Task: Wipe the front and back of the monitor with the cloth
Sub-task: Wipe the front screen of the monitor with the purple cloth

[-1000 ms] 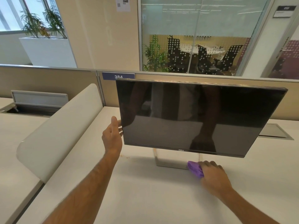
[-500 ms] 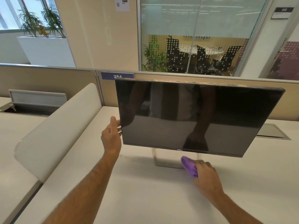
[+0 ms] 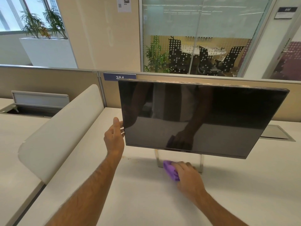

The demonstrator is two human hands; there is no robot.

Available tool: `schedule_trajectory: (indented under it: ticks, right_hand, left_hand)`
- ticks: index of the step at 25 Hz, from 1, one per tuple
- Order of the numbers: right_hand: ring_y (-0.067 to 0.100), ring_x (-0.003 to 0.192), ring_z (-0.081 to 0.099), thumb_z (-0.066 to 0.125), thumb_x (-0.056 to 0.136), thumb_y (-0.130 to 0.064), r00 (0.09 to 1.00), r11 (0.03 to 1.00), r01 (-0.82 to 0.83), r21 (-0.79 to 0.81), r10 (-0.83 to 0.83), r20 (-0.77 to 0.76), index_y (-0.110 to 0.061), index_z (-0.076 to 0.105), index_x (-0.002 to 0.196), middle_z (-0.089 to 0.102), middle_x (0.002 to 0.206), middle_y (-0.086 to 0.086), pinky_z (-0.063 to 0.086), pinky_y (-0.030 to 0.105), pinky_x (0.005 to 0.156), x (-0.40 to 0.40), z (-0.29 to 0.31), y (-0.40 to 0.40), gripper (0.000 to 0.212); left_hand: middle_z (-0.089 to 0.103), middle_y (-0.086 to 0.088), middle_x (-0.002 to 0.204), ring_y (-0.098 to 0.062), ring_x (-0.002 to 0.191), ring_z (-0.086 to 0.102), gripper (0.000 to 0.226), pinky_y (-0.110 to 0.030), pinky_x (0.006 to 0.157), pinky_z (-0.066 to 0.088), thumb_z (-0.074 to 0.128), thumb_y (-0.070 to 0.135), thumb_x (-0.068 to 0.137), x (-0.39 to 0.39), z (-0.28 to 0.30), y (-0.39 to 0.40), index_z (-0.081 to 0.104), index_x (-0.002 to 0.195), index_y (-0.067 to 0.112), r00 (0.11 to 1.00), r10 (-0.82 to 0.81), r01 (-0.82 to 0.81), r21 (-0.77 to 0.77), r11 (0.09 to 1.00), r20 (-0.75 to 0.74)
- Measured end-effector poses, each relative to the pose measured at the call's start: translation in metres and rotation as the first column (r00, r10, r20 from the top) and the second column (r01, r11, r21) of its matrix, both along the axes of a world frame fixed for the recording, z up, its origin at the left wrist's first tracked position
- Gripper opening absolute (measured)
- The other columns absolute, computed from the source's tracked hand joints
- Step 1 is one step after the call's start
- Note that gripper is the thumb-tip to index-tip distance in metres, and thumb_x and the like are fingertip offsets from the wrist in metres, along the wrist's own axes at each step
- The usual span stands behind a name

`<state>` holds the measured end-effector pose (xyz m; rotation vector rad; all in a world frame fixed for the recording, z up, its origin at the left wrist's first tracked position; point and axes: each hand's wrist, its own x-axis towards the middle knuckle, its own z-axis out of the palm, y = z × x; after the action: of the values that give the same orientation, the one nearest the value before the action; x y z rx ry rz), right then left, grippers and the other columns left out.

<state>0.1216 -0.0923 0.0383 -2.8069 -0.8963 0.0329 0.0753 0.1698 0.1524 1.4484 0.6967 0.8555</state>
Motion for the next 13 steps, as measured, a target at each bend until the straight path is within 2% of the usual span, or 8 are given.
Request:
schedule_trajectory:
  ticks: [1,3,6,9,10,13]
  right_hand:
    - [0.019,0.124,0.048,0.069,0.085,-0.035,0.995,0.997,0.080,-0.001,-0.080,0.059,-0.025,0.040,0.146,0.050,0.144,-0.002,0.042,0.030,0.101,0.003,0.003,0.000,0.068]
    - [0.023,0.126,0.046,0.062,0.090,-0.033,0.981,0.977,0.163,-0.137,-0.145,0.132,-0.024,0.035,0.146,0.047,0.145,0.001,0.041,0.036,0.102,0.008,0.007,0.003,0.063]
    - [0.029,0.128,0.042,0.058,0.093,-0.029,0.995,0.960,0.060,-0.272,-0.035,0.097,-0.023,0.037,0.142,0.045,0.144,0.005,0.035,0.044,0.107,0.006,0.005,0.022,0.054]
    - [0.026,0.129,0.043,0.062,0.091,-0.029,0.985,0.971,-0.167,-0.173,0.173,0.018,-0.025,0.040,0.142,0.046,0.145,0.003,0.032,0.041,0.109,-0.001,-0.001,0.044,0.056]
    - [0.025,0.129,0.043,0.063,0.090,-0.030,0.982,0.974,-0.182,-0.134,0.187,0.026,-0.025,0.039,0.144,0.045,0.146,0.002,0.033,0.039,0.109,-0.003,-0.001,0.047,0.059]
    - [0.026,0.128,0.042,0.061,0.092,-0.033,0.993,0.991,0.022,-0.133,-0.007,0.118,-0.023,0.034,0.146,0.044,0.147,0.003,0.035,0.040,0.108,0.003,0.001,0.049,0.062]
  left_hand:
    - [0.066,0.006,0.111,-0.020,0.106,0.065,0.062,-0.036,0.094,0.051,0.030,0.071,0.083,0.000,0.001,0.000,0.067,0.108,0.027,1.000,-0.005,0.005,0.003,1.000,0.001]
    - [0.066,0.006,0.112,-0.020,0.106,0.065,0.061,-0.036,0.095,0.051,0.031,0.071,0.084,-0.001,0.000,0.000,0.066,0.108,0.027,1.000,-0.012,0.012,0.003,1.000,0.000]
    - [0.066,0.006,0.112,-0.019,0.104,0.065,0.061,-0.037,0.095,0.051,0.031,0.071,0.084,-0.001,0.000,0.000,0.066,0.108,0.027,1.000,-0.012,0.012,-0.004,1.000,0.002]
    - [0.067,0.006,0.111,-0.018,0.104,0.065,0.064,-0.038,0.096,0.051,0.031,0.071,0.084,0.000,-0.002,0.002,0.067,0.109,0.025,1.000,-0.013,0.013,-0.006,1.000,-0.001]
    - [0.067,0.005,0.112,-0.019,0.104,0.065,0.064,-0.038,0.096,0.051,0.031,0.071,0.084,0.000,-0.002,0.002,0.067,0.110,0.025,1.000,-0.016,0.016,-0.010,1.000,0.000]
    - [0.068,0.001,0.118,-0.020,0.106,0.065,0.069,-0.039,0.097,0.051,0.030,0.071,0.083,-0.001,-0.002,0.003,0.068,0.114,0.022,1.000,-0.021,0.020,-0.015,1.000,-0.005]
